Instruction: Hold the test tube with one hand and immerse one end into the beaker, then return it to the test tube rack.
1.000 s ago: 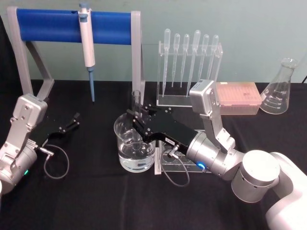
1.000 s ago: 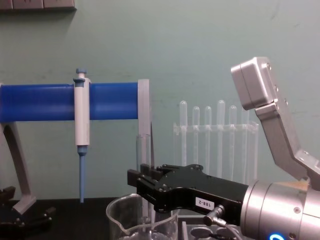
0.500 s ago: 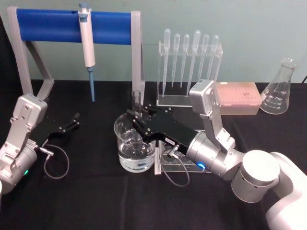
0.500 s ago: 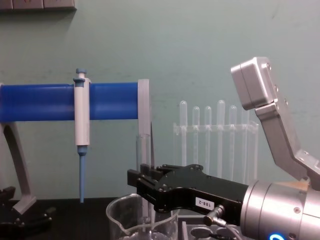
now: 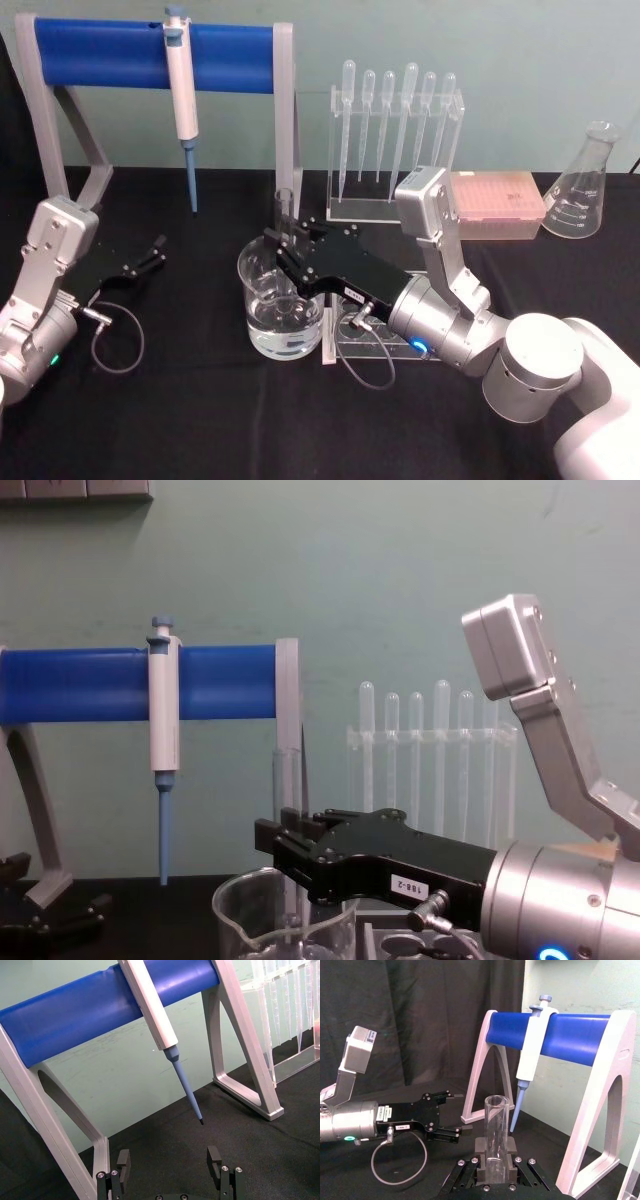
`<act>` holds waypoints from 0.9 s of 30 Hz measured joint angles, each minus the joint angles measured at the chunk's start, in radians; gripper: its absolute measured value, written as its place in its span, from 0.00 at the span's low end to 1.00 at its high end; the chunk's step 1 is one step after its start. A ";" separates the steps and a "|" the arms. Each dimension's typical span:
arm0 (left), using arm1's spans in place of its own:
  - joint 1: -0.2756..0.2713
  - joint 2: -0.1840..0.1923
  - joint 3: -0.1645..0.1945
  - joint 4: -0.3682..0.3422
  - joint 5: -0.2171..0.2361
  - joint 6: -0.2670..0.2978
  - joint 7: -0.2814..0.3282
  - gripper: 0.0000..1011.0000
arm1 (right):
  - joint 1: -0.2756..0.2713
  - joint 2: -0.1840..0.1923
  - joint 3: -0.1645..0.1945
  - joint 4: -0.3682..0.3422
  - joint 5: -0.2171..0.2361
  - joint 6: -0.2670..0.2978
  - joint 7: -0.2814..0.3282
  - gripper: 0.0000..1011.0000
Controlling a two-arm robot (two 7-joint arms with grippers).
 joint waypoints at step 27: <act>0.000 0.000 0.000 0.000 0.000 0.000 0.000 0.99 | 0.000 0.000 0.000 0.000 0.000 0.000 0.000 0.22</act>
